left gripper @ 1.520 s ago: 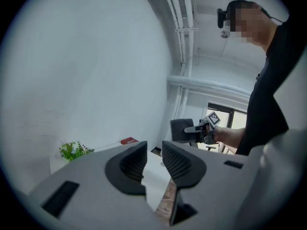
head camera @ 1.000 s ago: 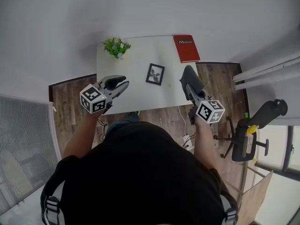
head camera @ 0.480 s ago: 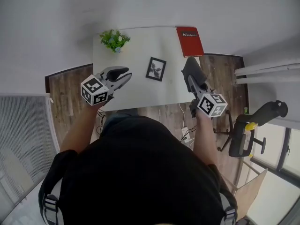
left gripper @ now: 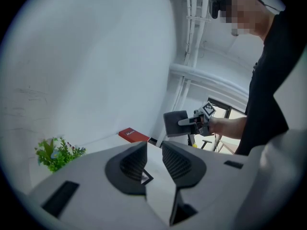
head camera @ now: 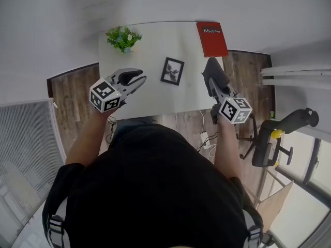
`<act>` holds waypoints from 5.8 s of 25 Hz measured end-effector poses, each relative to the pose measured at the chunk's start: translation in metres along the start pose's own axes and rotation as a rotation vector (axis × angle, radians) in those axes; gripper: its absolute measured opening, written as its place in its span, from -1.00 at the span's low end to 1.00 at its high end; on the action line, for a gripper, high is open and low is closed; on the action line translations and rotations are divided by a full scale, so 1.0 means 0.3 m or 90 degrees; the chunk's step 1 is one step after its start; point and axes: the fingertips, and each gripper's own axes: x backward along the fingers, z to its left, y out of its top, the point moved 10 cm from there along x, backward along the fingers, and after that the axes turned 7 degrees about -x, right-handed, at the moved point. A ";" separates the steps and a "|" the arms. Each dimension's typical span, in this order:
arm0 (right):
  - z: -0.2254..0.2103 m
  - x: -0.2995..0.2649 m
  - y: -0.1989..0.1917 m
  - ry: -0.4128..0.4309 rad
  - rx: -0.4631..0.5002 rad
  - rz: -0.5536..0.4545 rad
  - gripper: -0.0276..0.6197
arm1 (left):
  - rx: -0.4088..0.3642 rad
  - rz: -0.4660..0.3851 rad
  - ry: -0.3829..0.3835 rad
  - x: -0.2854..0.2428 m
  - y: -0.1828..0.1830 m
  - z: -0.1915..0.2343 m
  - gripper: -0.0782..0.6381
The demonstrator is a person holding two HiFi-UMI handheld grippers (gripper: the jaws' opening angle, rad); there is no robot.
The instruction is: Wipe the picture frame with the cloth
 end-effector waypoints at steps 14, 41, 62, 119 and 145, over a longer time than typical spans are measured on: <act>-0.051 -0.178 -0.021 -0.007 0.002 0.048 -0.77 | 0.011 0.038 -0.010 -0.077 -0.111 0.067 -0.49; -0.143 -0.602 -0.132 0.008 -0.017 0.143 -0.77 | 0.020 0.158 -0.056 -0.303 -0.435 0.174 -0.46; -0.151 -0.885 -0.194 0.001 0.150 0.215 -0.77 | -0.007 0.243 -0.105 -0.519 -0.690 0.168 -0.33; -0.018 -0.796 -0.607 0.138 0.041 0.374 -0.77 | -0.159 0.325 -0.009 -0.636 -0.779 0.091 -0.49; -0.174 -0.754 -0.209 -0.026 0.161 0.207 -0.77 | -0.173 0.322 -0.001 -0.632 -0.782 0.077 -0.49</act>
